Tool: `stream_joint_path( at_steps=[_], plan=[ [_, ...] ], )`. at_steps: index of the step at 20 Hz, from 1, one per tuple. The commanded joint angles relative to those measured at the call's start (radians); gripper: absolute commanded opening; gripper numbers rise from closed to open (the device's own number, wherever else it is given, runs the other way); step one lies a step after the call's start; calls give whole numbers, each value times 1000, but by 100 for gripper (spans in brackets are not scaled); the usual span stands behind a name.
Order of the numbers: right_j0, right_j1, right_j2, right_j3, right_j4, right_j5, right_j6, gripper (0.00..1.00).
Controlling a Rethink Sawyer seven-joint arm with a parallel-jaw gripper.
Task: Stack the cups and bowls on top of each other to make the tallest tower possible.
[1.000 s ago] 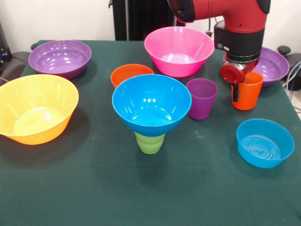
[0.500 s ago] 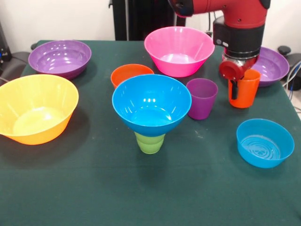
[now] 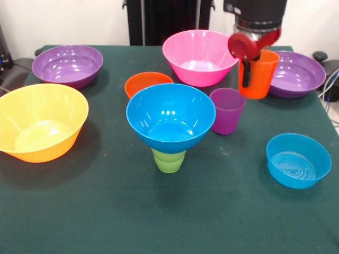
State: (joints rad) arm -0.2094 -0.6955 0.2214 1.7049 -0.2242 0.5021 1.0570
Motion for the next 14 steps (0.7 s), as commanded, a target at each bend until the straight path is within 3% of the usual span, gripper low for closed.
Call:
stream_joint_path(
  at_steps=[1, 8, 14],
  plan=[
    [-5, -61, 58, -22, 31, 156, 81, 0],
    [-59, -128, 79, -28, 48, 229, 17, 0],
    [-106, -112, 89, -72, 15, 280, -48, 0]
  ],
)
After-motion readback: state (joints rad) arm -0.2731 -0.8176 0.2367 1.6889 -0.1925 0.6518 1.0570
